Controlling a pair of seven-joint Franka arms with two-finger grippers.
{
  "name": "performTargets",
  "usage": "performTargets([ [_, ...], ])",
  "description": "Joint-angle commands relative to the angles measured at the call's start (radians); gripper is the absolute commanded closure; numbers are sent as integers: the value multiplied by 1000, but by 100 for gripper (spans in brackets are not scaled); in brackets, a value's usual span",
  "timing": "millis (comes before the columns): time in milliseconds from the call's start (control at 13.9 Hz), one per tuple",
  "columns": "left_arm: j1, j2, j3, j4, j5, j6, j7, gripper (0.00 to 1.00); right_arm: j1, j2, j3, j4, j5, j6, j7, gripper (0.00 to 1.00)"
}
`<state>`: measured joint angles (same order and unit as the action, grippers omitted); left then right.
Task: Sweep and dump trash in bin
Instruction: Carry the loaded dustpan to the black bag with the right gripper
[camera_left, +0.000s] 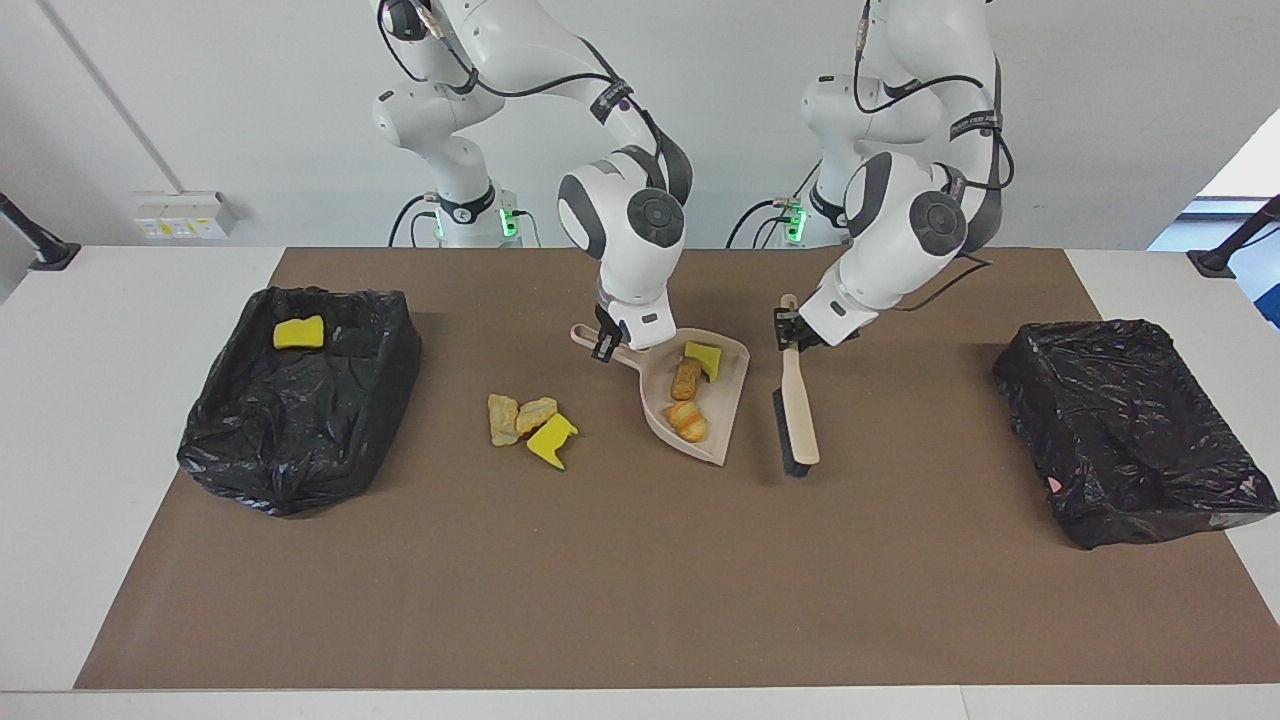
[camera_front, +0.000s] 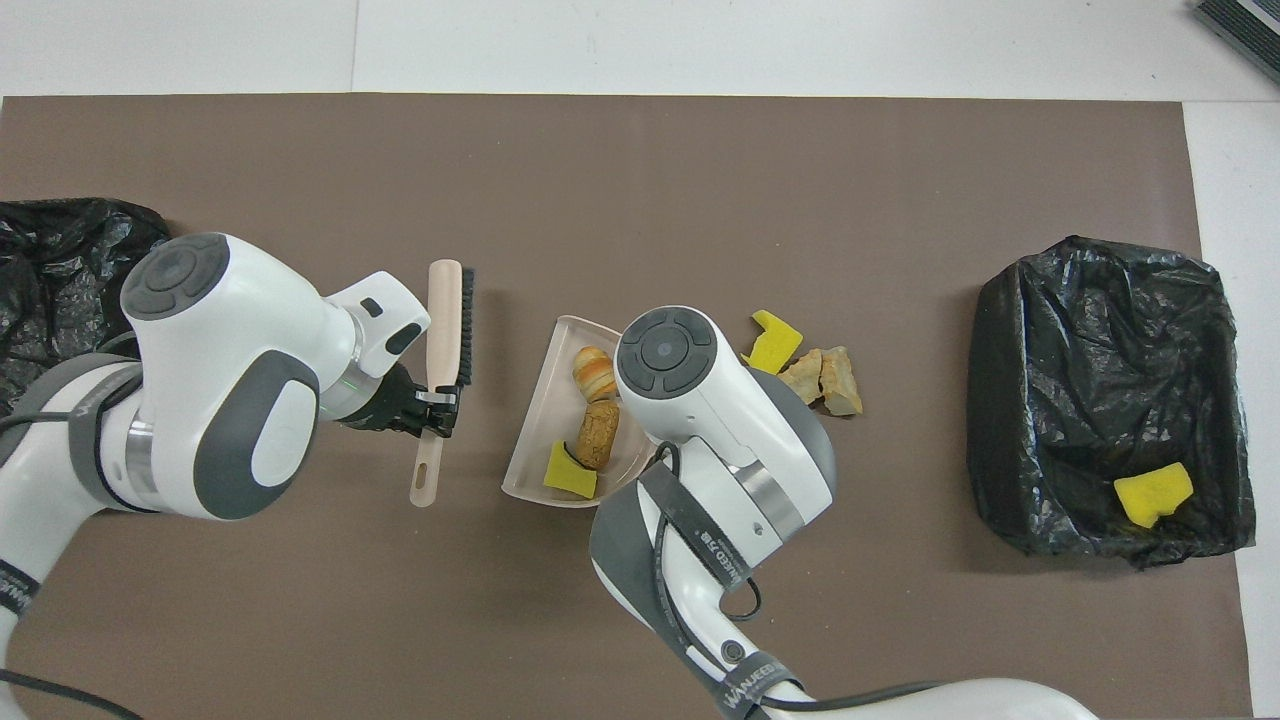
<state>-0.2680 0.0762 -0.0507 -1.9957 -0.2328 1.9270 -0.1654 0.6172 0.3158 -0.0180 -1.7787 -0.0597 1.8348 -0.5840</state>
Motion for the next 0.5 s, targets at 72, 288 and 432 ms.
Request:
performTargets([
  [72,76,-13,-6,31,110,-42,-54,100,-51,-73,4,2,-8,-19,47,100],
  [288,92,-61,-9,-44,168,-34,-83,100,-103,-154,3,2,1,-52,50,100],
  [432,89,-64,-9,-49,168,-33,-85,100,-146,-200,1,4,0,-77,41,100],
])
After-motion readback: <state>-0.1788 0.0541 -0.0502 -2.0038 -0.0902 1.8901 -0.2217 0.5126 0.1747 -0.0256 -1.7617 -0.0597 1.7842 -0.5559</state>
